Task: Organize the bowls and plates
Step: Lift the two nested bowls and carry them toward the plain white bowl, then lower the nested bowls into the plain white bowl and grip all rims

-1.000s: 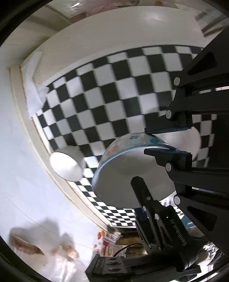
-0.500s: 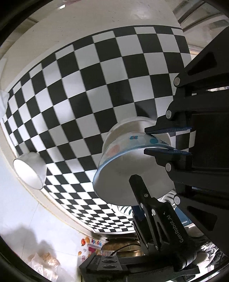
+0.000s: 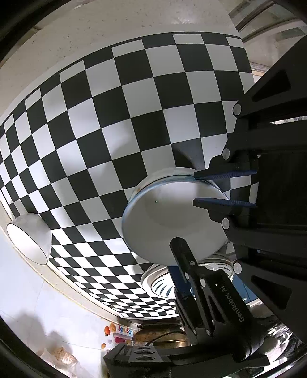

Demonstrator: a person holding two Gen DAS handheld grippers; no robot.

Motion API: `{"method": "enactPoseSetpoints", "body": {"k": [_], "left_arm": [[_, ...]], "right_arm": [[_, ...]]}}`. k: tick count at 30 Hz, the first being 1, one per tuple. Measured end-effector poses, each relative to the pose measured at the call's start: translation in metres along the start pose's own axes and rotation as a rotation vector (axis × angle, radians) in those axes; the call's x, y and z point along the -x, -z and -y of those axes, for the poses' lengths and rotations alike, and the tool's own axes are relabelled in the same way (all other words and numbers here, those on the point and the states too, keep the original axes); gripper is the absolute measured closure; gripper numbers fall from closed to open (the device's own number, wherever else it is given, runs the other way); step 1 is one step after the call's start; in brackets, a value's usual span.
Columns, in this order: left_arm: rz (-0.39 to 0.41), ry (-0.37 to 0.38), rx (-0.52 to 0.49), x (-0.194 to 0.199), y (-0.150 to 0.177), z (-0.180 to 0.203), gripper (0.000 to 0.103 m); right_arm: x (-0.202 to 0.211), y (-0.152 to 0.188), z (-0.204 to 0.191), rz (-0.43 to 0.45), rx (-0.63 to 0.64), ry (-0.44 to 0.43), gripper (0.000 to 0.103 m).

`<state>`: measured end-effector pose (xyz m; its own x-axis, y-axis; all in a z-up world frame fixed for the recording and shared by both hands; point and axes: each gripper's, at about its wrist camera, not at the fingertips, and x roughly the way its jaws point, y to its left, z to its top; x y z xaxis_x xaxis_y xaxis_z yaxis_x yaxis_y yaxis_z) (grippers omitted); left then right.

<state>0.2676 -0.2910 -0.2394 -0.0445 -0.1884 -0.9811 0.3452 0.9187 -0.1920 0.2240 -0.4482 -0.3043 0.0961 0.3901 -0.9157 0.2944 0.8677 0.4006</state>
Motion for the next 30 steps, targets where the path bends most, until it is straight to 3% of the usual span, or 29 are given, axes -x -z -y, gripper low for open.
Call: {"method": "enactPoseSetpoints", "body": {"k": [3, 8, 9, 11, 13, 17, 21, 25, 30], "left_arm": [[0.039, 0.013, 0.026, 0.016, 0.001, -0.005, 0.074], [0.177, 0.007, 0.100, 0.066, -0.025, -0.030, 0.072], [0.190, 0.017, 0.121, 0.072, -0.035, -0.037, 0.071], [0.209, 0.036, 0.161, 0.079, -0.059, -0.053, 0.070], [0.217, 0.045, 0.208, 0.079, -0.089, -0.072, 0.070], [0.215, 0.065, 0.272, 0.065, -0.144, -0.100, 0.070], [0.166, 0.100, 0.291, 0.033, -0.193, -0.116, 0.070], [0.130, 0.115, 0.292, 0.006, -0.222, -0.124, 0.071], [0.128, 0.105, 0.263, -0.012, -0.234, -0.121, 0.072]], "right_arm": [[0.005, -0.002, -0.001, -0.007, -0.005, -0.020, 0.086], [0.050, -0.023, -0.002, 0.077, 0.004, -0.040, 0.086], [0.058, -0.033, -0.004, 0.096, 0.009, -0.048, 0.085], [0.070, -0.060, -0.010, 0.126, 0.019, -0.058, 0.072], [0.073, -0.096, -0.018, 0.150, 0.032, -0.067, 0.070], [0.053, -0.177, -0.036, 0.163, 0.053, -0.086, 0.069], [0.017, -0.245, -0.050, 0.113, 0.047, -0.099, 0.069], [-0.019, -0.286, -0.054, 0.054, 0.024, -0.097, 0.069], [-0.046, -0.305, -0.052, 0.014, 0.013, -0.093, 0.070]]}}
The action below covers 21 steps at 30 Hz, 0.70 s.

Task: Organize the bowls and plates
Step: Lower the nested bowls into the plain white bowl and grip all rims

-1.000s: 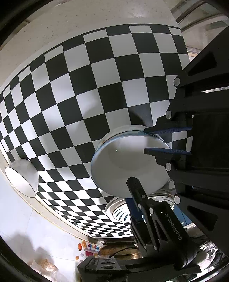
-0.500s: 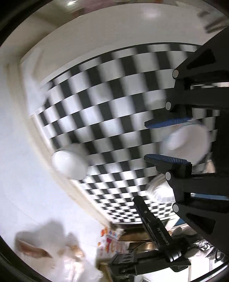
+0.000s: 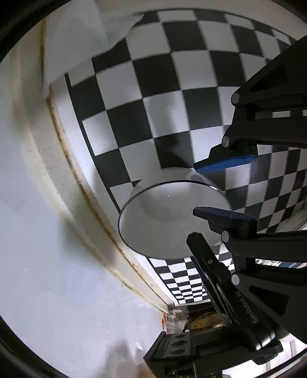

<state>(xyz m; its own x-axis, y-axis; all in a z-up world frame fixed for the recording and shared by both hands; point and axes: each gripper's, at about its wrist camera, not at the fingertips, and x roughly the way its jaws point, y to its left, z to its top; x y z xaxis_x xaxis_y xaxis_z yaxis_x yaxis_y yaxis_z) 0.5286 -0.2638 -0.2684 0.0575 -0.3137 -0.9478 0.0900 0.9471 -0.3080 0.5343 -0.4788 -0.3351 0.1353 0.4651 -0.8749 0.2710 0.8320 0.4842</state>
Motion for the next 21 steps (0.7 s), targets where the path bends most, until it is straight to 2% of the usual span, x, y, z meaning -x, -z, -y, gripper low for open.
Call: {"method": "enactPoseSetpoints", "body": {"k": [3, 10, 21], "left_arm": [[0.014, -0.015, -0.017, -0.001, -0.002, 0.004, 0.072], [0.036, -0.041, -0.057, 0.002, 0.000, 0.016, 0.072], [0.100, -0.023, -0.116, 0.046, 0.029, 0.030, 0.072]], "right_arm": [[-0.004, -0.005, 0.004, 0.010, 0.003, 0.032, 0.084], [0.000, -0.003, 0.001, 0.037, 0.031, 0.066, 0.086], [0.035, 0.027, -0.015, 0.095, 0.064, 0.068, 0.088]]}}
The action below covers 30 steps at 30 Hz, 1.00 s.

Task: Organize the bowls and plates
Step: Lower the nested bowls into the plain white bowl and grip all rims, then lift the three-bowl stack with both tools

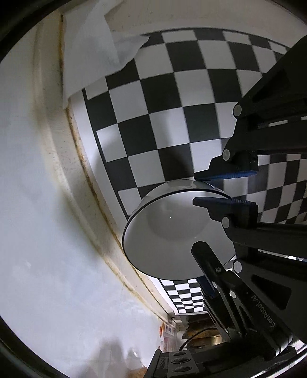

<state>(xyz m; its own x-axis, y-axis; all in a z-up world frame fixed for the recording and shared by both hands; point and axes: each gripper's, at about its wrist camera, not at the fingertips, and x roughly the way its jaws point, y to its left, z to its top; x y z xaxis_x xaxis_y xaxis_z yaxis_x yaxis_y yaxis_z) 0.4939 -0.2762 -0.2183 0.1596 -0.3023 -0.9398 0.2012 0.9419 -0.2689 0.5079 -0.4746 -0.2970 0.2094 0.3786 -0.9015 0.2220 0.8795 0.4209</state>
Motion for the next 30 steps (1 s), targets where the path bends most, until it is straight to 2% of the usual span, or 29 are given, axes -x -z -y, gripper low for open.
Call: {"method": "enactPoseSetpoints", "body": {"k": [6, 16, 25, 30], "left_arm": [[0.048, 0.009, -0.042, 0.039, 0.022, 0.007, 0.072], [0.093, 0.032, -0.103, 0.091, 0.085, 0.017, 0.072], [0.084, 0.051, -0.168, 0.114, 0.152, 0.035, 0.072], [0.049, 0.064, -0.185, 0.108, 0.182, 0.039, 0.072]], "right_arm": [[0.029, 0.029, -0.018, 0.042, 0.018, 0.004, 0.088], [0.086, 0.106, -0.036, 0.117, 0.027, 0.002, 0.087], [0.117, 0.189, -0.028, 0.155, -0.001, 0.002, 0.087], [0.119, 0.232, -0.018, 0.153, -0.025, 0.008, 0.087]]}}
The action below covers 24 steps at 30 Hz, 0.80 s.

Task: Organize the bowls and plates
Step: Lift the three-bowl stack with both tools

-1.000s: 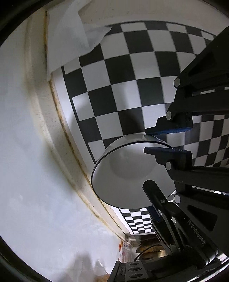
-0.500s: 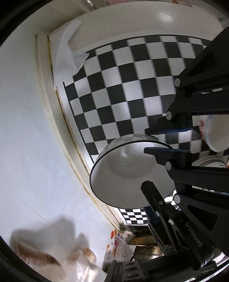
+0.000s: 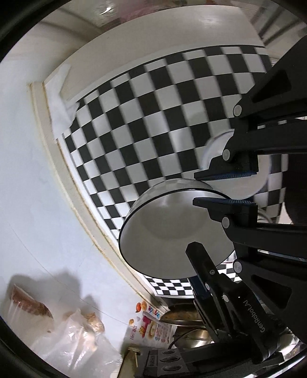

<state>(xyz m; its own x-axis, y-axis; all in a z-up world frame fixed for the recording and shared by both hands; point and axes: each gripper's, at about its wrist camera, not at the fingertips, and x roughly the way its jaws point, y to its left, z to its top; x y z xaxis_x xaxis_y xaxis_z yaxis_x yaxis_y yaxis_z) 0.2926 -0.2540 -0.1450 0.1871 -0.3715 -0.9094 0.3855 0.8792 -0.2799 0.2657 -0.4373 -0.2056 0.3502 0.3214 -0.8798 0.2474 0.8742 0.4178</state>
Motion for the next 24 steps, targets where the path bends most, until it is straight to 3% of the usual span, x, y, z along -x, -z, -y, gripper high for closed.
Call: {"method": "enactPoseSetpoints", "body": {"k": [11, 24], "left_arm": [[-0.121, -0.012, -0.022, -0.046, 0.040, 0.013, 0.072], [-0.204, -0.047, -0.015, -0.083, 0.054, 0.015, 0.072]], "right_arm": [[-0.029, 0.054, 0.038, -0.077, -0.072, 0.020, 0.087], [-0.056, 0.062, 0.057, -0.148, -0.085, 0.044, 0.087]]}}
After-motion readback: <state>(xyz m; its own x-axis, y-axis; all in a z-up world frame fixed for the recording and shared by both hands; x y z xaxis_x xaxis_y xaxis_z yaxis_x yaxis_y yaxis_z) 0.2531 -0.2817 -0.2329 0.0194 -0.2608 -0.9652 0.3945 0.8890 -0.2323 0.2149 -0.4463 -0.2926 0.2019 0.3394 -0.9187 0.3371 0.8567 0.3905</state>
